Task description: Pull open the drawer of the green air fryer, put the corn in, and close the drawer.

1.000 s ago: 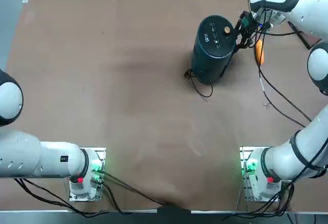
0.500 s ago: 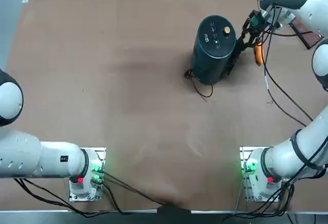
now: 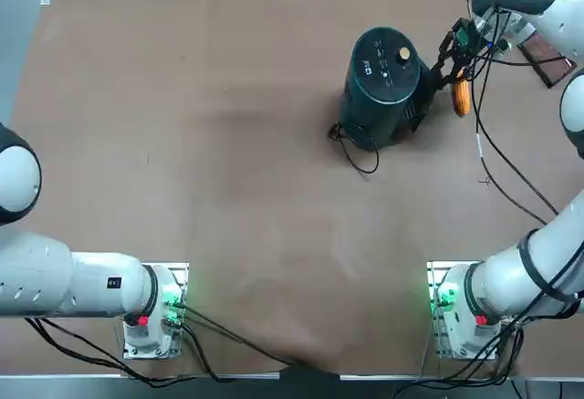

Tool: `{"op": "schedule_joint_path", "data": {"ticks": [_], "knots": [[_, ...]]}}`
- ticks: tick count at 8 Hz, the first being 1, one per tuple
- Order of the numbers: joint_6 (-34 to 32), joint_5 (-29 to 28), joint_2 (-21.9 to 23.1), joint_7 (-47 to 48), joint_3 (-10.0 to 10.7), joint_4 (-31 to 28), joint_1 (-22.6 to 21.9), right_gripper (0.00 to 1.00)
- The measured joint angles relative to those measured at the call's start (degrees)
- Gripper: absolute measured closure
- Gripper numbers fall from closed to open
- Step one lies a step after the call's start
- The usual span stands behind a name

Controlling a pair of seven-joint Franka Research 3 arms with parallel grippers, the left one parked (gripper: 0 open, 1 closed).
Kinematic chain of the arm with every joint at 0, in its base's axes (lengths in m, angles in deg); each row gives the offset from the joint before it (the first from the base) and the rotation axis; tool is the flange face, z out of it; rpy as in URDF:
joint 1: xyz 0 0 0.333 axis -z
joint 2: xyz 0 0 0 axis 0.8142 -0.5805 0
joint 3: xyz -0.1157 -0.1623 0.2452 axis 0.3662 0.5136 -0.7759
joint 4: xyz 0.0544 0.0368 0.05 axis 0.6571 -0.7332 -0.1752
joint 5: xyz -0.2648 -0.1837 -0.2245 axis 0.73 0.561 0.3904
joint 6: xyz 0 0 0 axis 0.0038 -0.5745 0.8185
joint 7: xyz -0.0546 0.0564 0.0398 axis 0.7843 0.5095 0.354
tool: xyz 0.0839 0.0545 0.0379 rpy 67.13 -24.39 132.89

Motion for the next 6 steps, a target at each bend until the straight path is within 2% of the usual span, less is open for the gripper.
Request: {"op": "schedule_joint_path", "data": {"ticks": [4, 5, 6], "knots": [[0.09, 0.01, -1.24, -1.49, 0.0, 0.7, 0.23, 0.54], [0.08, 0.01, -1.49, -2.04, 0.0, 0.94, 0.24, 0.51], [0.09, 0.01, -1.58, -2.48, 0.0, 1.15, 0.25, 0.43]]}}
